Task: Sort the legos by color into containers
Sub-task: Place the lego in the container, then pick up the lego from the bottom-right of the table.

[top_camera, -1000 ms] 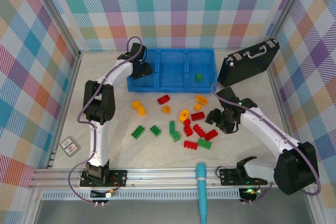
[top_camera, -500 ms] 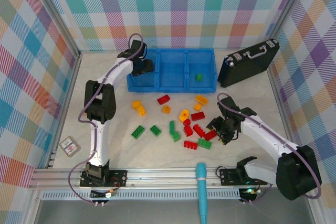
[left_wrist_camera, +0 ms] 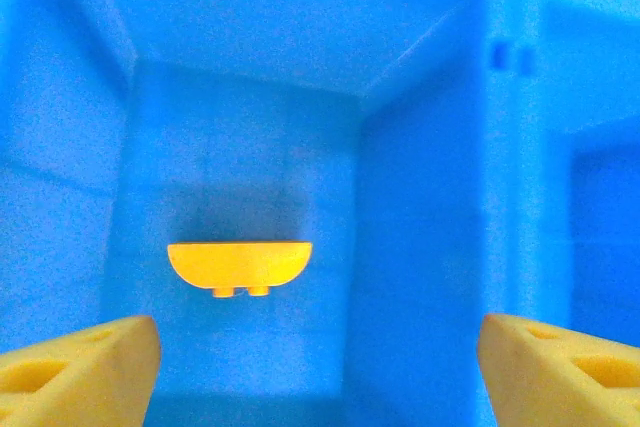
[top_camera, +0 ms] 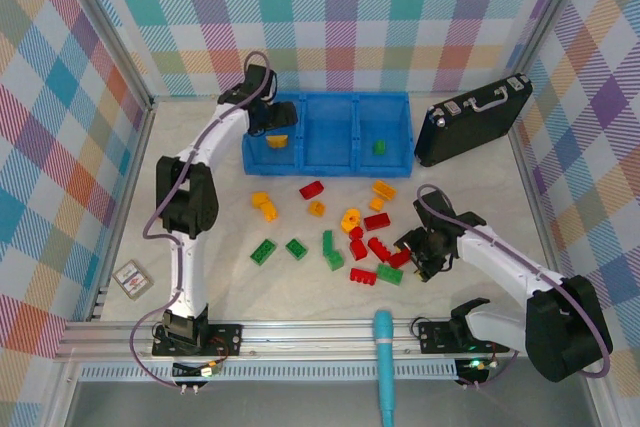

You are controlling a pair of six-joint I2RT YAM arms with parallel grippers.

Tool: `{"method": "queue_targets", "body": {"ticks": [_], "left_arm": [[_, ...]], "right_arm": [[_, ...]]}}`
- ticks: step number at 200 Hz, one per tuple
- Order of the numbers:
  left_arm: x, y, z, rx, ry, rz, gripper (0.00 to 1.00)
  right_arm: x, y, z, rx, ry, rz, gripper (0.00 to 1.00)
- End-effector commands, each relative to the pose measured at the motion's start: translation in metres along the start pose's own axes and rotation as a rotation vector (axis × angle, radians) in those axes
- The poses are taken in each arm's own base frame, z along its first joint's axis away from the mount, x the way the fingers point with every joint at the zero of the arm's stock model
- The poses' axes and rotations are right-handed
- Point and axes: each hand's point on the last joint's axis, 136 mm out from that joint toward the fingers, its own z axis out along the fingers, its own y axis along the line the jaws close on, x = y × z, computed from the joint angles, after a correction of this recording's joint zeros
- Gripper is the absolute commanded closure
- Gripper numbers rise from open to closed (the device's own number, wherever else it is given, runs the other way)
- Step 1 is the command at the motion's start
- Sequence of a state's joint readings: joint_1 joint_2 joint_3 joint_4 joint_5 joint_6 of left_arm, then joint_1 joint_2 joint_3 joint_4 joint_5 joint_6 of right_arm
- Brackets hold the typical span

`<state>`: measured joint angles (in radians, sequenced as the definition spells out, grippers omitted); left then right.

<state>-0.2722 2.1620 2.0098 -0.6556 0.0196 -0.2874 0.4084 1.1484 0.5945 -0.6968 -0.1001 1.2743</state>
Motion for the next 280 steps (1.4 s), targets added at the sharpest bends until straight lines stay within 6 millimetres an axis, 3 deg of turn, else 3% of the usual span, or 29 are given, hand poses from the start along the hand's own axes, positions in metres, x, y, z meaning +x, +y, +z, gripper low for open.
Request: {"method": "queue_targets", "body": {"ticks": [1, 26, 73, 113, 163, 196, 214, 243, 280], "left_arm": [[-0.040, -0.021, -0.074, 0.076, -0.133, 0.053, 0.18], [-0.043, -0.023, -0.111, 0.085, -0.172, 0.081, 0.17], [-0.029, -0.015, -0.184, 0.080, -0.252, 0.163, 0.17], [-0.020, -0.004, -0.239, 0.054, -0.360, 0.223, 0.17], [0.020, 0.021, -0.257, -0.016, -0.300, 0.269, 0.17], [0.051, 0.039, -0.263, -0.061, -0.246, 0.277, 0.18], [0.071, 0.048, -0.265, -0.074, -0.208, 0.293, 0.18], [0.102, 0.070, -0.273, -0.141, -0.129, 0.312, 0.17], [0.142, 0.086, -0.270, -0.149, -0.059, 0.235, 0.16]], "right_arm": [[-0.004, -0.001, 0.003, 0.008, -0.022, 0.030, 0.34], [-0.006, 0.002, 0.007, 0.015, -0.023, 0.036, 0.34], [-0.011, 0.004, 0.016, 0.038, -0.034, 0.033, 0.35], [-0.014, 0.007, 0.026, 0.068, -0.024, 0.019, 0.43], [-0.018, 0.013, 0.036, 0.131, -0.006, -0.051, 0.63], [-0.024, 0.028, 0.034, 0.147, -0.010, -0.129, 0.76], [-0.034, 0.041, 0.019, 0.179, -0.047, -0.227, 0.80], [-0.055, 0.079, -0.027, 0.246, -0.122, -0.438, 0.86], [-0.075, 0.161, -0.096, 0.185, -0.236, -0.710, 0.87]]}}
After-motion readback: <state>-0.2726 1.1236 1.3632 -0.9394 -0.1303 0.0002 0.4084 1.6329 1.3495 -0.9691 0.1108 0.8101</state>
